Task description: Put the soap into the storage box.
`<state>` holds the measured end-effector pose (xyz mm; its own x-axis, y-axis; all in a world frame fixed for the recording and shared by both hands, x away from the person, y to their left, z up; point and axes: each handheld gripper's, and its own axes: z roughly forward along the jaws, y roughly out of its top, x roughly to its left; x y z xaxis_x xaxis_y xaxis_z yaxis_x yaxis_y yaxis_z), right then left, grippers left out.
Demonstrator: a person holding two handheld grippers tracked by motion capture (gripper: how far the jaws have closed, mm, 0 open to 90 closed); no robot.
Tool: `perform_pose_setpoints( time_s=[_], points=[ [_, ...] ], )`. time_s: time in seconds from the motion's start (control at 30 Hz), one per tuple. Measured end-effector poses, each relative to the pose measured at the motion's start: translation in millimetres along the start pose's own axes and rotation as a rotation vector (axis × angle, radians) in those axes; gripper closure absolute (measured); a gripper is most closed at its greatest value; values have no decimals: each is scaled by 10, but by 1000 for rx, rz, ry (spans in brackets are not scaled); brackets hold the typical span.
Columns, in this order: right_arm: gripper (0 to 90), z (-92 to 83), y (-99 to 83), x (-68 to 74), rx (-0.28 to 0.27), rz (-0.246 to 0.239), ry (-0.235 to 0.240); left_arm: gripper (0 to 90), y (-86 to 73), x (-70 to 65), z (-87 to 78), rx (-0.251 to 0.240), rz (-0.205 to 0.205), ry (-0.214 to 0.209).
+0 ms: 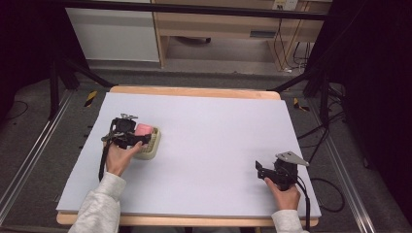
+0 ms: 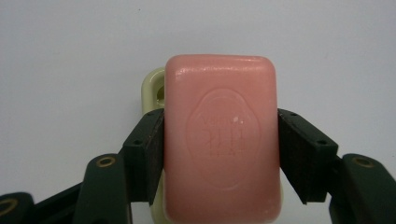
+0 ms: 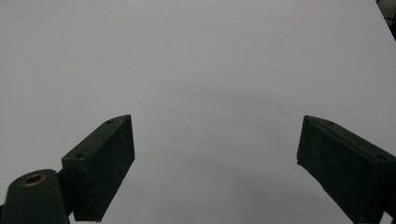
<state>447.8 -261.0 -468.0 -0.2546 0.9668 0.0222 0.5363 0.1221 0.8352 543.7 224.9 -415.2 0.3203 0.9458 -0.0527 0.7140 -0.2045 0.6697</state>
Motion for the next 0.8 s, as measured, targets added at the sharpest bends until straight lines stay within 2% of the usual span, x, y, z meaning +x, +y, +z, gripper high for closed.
perform_pose_setpoints(
  time_s=[0.33,0.8],
  points=[
    [115,-1,0,1,0,-1,0,372,-47,13,123,22,-10,5],
    [115,2,1,8,2,-3,-1,372,-73,-3,214,30,-14,14]
  ],
)
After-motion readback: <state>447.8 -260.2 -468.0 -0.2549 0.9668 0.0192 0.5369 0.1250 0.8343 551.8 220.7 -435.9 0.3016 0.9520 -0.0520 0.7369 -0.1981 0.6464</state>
